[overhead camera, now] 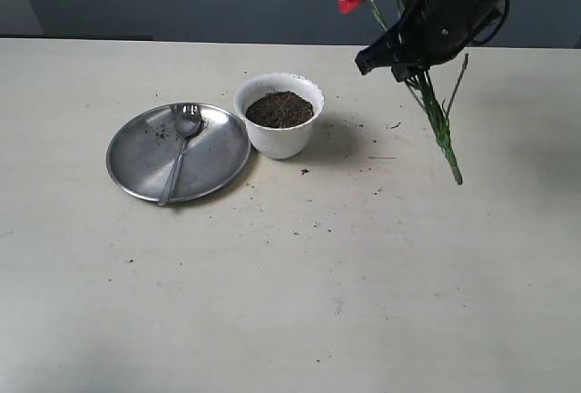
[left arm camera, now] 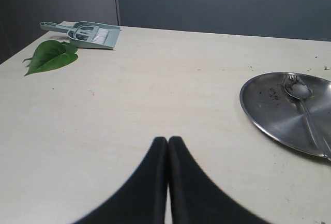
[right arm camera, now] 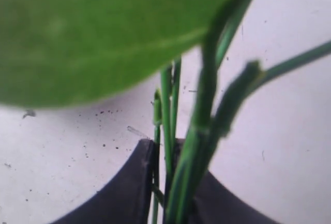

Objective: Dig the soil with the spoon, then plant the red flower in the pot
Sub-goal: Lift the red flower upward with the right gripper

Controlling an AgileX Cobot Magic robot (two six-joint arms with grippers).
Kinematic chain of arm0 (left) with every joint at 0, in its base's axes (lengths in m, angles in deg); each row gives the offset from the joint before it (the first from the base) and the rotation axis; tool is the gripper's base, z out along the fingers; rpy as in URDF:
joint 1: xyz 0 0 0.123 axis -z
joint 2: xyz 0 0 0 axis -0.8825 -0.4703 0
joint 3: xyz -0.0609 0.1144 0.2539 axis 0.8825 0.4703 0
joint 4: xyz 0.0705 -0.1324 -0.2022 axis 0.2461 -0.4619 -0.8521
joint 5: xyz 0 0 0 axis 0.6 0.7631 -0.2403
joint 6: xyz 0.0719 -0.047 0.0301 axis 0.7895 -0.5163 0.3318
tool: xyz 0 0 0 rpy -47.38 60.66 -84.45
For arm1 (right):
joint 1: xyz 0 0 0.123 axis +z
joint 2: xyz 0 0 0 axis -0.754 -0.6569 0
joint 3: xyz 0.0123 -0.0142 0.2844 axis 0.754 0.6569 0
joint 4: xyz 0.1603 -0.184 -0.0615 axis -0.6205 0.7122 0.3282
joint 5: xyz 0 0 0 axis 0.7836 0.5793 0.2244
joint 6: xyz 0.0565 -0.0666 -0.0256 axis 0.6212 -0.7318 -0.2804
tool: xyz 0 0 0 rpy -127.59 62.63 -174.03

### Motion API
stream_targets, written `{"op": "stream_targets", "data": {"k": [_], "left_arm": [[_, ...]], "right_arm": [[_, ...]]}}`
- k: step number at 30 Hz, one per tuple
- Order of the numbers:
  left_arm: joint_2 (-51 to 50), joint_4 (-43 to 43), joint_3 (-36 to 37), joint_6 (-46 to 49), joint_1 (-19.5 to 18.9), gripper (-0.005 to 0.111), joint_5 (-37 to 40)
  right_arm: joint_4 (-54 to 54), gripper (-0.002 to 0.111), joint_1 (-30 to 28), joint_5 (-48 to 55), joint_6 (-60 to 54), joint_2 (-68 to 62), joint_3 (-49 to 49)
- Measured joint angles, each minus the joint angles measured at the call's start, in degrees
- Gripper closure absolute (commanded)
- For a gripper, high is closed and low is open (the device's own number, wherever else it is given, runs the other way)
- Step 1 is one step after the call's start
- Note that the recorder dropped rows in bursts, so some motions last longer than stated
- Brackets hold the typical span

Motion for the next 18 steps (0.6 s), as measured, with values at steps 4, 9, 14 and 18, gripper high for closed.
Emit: {"op": "stream_targets", "data": {"k": [4, 9, 14, 18], "left_arm": [[0.0, 0.0, 0.0, 0.0, 0.0, 0.106, 0.0], [0.0, 0.0, 0.0, 0.0, 0.0, 0.106, 0.0], [0.0, 0.0, 0.0, 0.0, 0.0, 0.106, 0.0], [0.0, 0.0, 0.0, 0.0, 0.0, 0.106, 0.0]], "right_arm": [[0.0, 0.109, 0.0, -1.4, 0.2, 5.2, 0.3], [0.1, 0.109, 0.0, -7.1, 0.5, 14.9, 7.8], [3.1, 0.109, 0.0, -11.4, 2.4, 23.7, 14.3], [4.8, 0.109, 0.0, -13.4, 3.7, 28.3, 17.7]]}}
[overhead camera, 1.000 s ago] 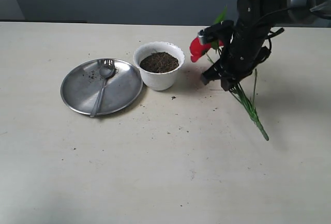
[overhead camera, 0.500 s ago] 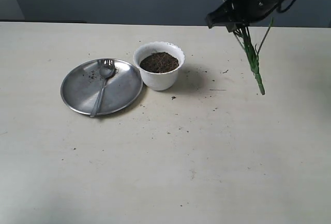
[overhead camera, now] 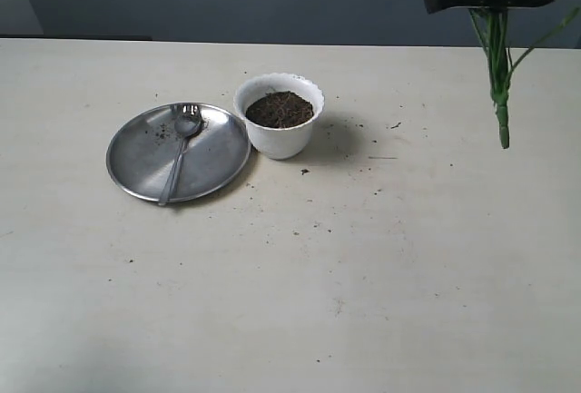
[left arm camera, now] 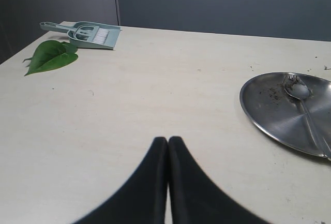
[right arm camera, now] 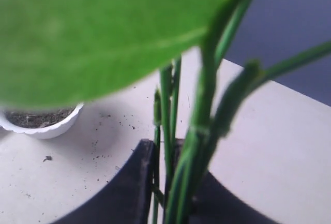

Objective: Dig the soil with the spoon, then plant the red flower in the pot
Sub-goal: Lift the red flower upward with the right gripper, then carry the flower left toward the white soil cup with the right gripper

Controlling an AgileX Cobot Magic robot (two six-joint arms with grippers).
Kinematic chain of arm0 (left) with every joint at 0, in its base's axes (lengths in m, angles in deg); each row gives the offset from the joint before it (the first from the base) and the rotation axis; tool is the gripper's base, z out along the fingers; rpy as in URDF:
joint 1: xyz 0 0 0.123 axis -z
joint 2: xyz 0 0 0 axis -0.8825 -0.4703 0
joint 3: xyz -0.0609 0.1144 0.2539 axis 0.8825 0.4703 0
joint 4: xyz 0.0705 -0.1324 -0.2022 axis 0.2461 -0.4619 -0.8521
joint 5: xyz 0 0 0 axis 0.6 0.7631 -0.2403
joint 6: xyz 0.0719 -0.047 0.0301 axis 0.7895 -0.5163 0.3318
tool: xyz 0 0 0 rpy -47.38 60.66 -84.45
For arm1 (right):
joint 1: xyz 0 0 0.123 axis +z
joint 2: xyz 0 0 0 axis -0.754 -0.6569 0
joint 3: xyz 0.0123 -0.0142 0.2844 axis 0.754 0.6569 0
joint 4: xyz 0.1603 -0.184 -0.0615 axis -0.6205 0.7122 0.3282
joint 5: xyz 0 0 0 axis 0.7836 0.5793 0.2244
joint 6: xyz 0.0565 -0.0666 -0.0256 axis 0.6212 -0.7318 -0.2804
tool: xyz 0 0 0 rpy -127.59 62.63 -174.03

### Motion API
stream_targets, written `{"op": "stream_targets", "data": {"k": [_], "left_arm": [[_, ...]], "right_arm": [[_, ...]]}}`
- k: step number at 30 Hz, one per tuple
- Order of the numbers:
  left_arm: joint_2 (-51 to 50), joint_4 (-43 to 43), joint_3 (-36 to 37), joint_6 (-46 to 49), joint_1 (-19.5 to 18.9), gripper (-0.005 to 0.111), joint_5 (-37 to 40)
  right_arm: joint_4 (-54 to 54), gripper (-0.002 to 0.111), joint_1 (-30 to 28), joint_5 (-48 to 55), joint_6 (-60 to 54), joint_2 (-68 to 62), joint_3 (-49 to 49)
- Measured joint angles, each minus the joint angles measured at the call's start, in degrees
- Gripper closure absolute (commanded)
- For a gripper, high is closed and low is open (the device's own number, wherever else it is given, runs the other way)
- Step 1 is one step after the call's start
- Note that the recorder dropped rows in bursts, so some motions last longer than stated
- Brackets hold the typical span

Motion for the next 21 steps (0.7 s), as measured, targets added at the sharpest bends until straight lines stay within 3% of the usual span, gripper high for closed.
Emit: {"op": "stream_targets", "data": {"k": [12, 21], "left_arm": [[0.0, 0.0, 0.0, 0.0, 0.0, 0.106, 0.0], [0.0, 0.0, 0.0, 0.0, 0.0, 0.106, 0.0]], "right_arm": [[3.9, 0.109, 0.0, -8.7, 6.5, 10.1, 10.3], [1.6, 0.109, 0.0, -26.2, 6.9, 11.0, 24.3]]}}
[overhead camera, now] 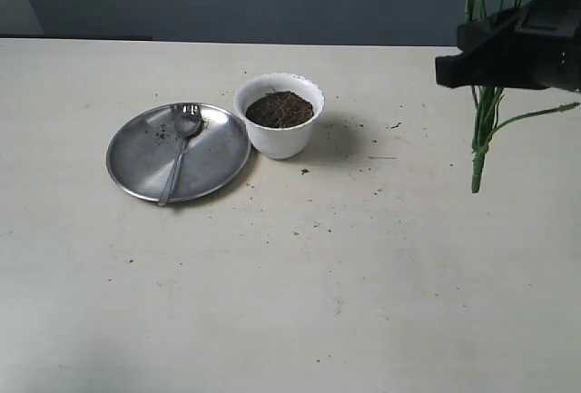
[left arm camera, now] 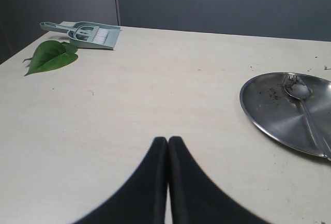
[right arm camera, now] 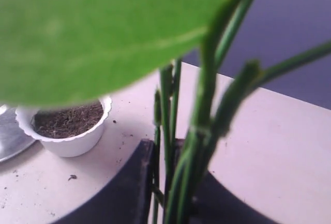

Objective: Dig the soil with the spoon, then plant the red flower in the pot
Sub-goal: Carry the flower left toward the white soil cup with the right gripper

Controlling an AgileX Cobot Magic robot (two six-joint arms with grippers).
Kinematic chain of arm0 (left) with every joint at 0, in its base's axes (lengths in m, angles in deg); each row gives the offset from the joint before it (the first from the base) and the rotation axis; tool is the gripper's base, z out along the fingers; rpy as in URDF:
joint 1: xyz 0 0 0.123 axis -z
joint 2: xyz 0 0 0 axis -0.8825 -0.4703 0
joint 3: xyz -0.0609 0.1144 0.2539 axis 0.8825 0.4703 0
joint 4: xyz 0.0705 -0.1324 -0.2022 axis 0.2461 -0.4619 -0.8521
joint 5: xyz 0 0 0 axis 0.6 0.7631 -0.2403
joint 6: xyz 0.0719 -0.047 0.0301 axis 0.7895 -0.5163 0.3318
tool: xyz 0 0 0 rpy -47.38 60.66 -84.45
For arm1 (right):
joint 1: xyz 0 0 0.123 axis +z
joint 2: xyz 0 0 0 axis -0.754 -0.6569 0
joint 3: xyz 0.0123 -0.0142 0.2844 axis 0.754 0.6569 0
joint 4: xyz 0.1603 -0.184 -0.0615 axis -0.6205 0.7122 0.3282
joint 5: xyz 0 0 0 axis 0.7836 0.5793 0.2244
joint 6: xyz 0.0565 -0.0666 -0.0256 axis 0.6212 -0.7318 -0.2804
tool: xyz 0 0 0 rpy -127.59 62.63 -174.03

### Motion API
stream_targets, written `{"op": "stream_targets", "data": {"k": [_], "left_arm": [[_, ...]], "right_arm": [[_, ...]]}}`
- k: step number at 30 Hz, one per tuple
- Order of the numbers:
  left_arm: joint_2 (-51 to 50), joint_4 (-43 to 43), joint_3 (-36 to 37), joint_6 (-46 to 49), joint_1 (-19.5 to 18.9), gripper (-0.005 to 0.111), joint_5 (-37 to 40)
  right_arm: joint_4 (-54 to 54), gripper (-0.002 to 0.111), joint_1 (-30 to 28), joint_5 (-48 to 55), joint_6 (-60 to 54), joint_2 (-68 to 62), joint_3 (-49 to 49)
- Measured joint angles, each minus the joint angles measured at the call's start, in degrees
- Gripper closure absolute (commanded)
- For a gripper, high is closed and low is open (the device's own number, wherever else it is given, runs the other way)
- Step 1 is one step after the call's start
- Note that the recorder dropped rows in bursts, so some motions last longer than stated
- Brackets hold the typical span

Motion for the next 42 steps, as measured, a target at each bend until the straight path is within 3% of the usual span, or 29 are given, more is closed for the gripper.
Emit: {"op": "stream_targets", "data": {"k": [6, 14, 19, 27, 34, 42], "left_arm": [[0.0, 0.0, 0.0, 0.0, 0.0, 0.106, 0.0], [0.0, 0.0, 0.0, 0.0, 0.0, 0.106, 0.0], [0.0, 0.0, 0.0, 0.0, 0.0, 0.106, 0.0], [0.0, 0.0, 0.0, 0.0, 0.0, 0.106, 0.0], [0.0, 0.0, 0.0, 0.0, 0.0, 0.106, 0.0], [0.0, 0.0, 0.0, 0.0, 0.0, 0.106, 0.0]], "right_arm": [[-0.1, 0.109, 0.0, -16.6, 0.1, 0.0, 7.0], [-0.1, 0.109, 0.0, -27.3, 0.7, -3.4, 7.5], [0.0, 0.109, 0.0, -27.9, 4.0, -5.5, 4.6], [12.9, 0.109, 0.0, -24.8, 14.6, -10.4, -5.5], [15.7, 0.109, -0.1, -23.3, 16.9, -17.6, -15.8], [22.7, 0.109, -5.6, -23.4, 25.3, -25.3, -25.5]]}}
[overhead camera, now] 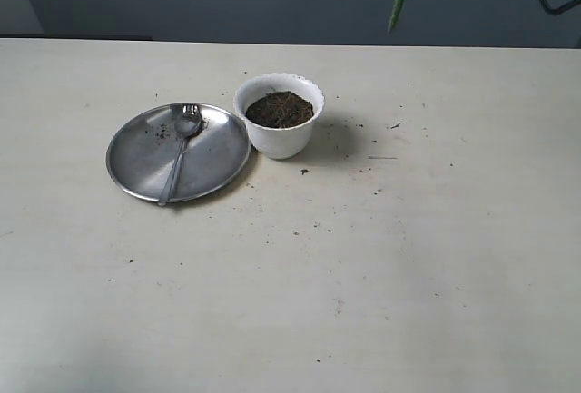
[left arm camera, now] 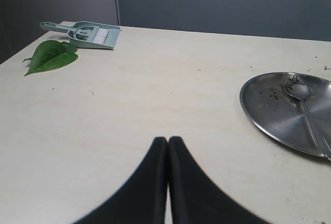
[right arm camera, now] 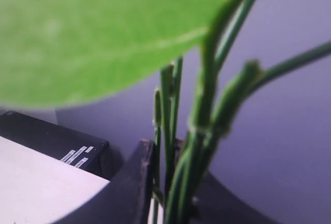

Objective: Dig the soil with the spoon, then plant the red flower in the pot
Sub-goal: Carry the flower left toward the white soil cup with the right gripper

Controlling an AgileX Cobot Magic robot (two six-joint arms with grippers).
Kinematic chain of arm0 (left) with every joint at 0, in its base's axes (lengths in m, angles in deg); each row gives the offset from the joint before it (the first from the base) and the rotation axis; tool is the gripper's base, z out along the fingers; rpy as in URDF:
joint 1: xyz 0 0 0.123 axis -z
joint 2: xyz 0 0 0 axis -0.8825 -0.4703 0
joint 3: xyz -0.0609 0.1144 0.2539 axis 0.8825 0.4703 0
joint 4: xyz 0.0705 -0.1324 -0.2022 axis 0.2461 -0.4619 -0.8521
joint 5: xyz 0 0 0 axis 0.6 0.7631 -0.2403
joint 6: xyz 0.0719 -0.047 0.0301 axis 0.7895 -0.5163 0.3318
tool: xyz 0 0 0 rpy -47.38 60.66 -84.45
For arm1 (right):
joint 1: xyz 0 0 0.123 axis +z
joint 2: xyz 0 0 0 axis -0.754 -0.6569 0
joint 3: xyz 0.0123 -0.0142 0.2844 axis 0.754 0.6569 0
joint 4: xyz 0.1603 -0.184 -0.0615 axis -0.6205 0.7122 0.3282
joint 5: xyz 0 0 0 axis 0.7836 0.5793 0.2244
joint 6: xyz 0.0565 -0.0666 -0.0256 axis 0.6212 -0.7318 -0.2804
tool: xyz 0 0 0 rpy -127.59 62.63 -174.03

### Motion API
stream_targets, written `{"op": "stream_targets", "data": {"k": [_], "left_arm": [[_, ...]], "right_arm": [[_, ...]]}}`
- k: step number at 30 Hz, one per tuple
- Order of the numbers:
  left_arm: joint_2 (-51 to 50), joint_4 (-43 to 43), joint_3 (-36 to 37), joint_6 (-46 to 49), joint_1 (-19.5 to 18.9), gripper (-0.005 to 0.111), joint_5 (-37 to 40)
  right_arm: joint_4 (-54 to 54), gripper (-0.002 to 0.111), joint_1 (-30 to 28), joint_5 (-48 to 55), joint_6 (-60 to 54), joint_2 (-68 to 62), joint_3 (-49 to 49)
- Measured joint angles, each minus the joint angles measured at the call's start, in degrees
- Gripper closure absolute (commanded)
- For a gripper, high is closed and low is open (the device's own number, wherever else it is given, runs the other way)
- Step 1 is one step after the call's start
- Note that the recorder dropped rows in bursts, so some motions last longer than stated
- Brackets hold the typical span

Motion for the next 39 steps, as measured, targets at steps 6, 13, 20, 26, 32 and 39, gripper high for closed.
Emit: {"op": "stream_targets", "data": {"k": [6, 13, 20, 26, 32, 39], "left_arm": [[0.0, 0.0, 0.0, 0.0, 0.0, 0.106, 0.0], [0.0, 0.0, 0.0, 0.0, 0.0, 0.106, 0.0], [0.0, 0.0, 0.0, 0.0, 0.0, 0.106, 0.0], [0.0, 0.0, 0.0, 0.0, 0.0, 0.106, 0.0], [0.0, 0.0, 0.0, 0.0, 0.0, 0.106, 0.0], [0.0, 0.0, 0.0, 0.0, 0.0, 0.106, 0.0]], "right_arm": [[18.4, 0.109, -3.9, -11.0, 18.6, -3.9, -2.2], [44.0, 0.109, -4.9, -21.2, 38.1, -9.3, -9.3], [54.9, 0.109, -6.2, -21.7, 45.0, -12.1, -13.3], [54.8, 0.109, -6.2, -15.4, 45.1, -12.5, -13.3], [53.8, 0.109, -5.0, -14.2, 44.2, -12.5, -13.3], [53.7, 0.109, -3.8, -14.2, 44.0, -12.5, -13.3]]}}
